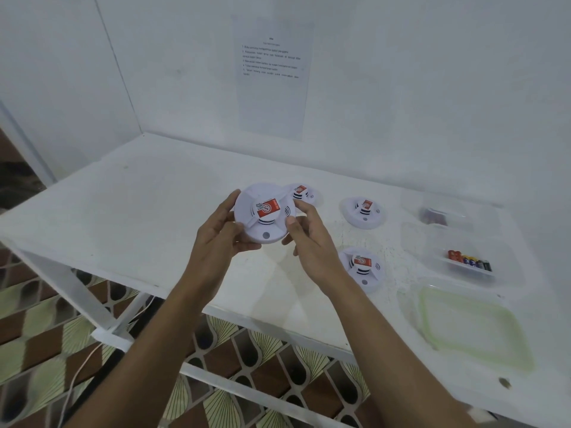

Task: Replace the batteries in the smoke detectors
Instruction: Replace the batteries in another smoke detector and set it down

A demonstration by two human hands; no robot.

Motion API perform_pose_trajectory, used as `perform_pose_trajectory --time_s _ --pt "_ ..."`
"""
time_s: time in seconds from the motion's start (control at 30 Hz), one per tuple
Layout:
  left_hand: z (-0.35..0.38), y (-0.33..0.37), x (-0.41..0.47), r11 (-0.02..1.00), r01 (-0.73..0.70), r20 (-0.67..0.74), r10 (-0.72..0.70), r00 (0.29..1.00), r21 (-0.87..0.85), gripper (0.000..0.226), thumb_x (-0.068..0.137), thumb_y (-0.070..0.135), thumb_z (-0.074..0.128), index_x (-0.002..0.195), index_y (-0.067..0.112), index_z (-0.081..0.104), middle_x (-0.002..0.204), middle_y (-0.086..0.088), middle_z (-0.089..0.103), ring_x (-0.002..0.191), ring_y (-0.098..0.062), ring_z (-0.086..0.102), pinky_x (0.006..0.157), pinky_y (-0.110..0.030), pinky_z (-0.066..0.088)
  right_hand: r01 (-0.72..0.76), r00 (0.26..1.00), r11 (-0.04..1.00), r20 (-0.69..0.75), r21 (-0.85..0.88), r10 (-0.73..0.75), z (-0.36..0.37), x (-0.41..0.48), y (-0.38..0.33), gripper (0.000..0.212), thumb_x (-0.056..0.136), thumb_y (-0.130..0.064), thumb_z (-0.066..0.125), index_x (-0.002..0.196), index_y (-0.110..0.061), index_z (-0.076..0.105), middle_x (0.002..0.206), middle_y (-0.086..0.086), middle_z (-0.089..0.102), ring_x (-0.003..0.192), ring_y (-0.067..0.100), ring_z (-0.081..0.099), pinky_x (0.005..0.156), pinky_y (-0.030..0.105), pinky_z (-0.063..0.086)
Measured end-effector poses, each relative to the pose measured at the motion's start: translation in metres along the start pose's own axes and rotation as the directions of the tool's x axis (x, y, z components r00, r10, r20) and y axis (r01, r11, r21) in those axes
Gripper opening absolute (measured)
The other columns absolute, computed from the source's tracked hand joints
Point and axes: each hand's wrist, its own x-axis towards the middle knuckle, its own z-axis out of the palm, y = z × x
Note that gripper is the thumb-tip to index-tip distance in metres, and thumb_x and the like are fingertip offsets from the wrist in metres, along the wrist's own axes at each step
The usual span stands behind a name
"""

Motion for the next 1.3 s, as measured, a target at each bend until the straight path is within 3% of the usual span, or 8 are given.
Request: perform_pose_trajectory --time_s 0.47,0.97,1.3 --pt "0.002 0.003 0.002 0.998 -0.039 -0.001 0.039 0.999 0.05 0.045 0.101 0.007 0.045 0.141 0.026 0.049 0.119 0.005 0.064 0.101 -0.015 0.067 0.077 -0.033 0.059 -0.021 1.0 1.0 0.005 0.022 0.021 -0.004 0.002 -0.006 0.034 0.106 -0.032 0.046 0.14 -0.034 0.042 0.101 -0.009 0.065 0.087 0.007 0.065 0.08 0.03 0.044" --pt "0.029 -0.003 0.018 0.999 -0.028 -0.012 0.029 1.0 0.044 0.044 0.1 0.003 0.044 0.134 0.03 0.054 0.122 0.0 0.065 0.107 -0.026 0.065 0.08 -0.038 0.059 -0.061 0.99 0.998 0.125 -0.008 0.061 -0.044 0.022 0.003 0.038 0.104 -0.036 0.05 0.141 -0.035 0.042 0.111 -0.009 0.066 0.086 -0.002 0.065 0.08 0.028 0.047" --pt "0.056 -0.008 0.032 0.997 -0.011 -0.058 0.015 0.998 0.071 0.045 0.099 0.005 0.045 0.134 0.035 0.043 0.12 -0.004 0.063 0.098 -0.021 0.069 0.072 -0.029 0.059 -0.082 0.988 0.997 0.135 0.016 0.079 -0.068 0.033 0.015 0.037 0.101 -0.033 0.056 0.134 -0.042 0.041 0.12 -0.013 0.062 0.092 0.003 0.065 0.077 0.025 0.048"
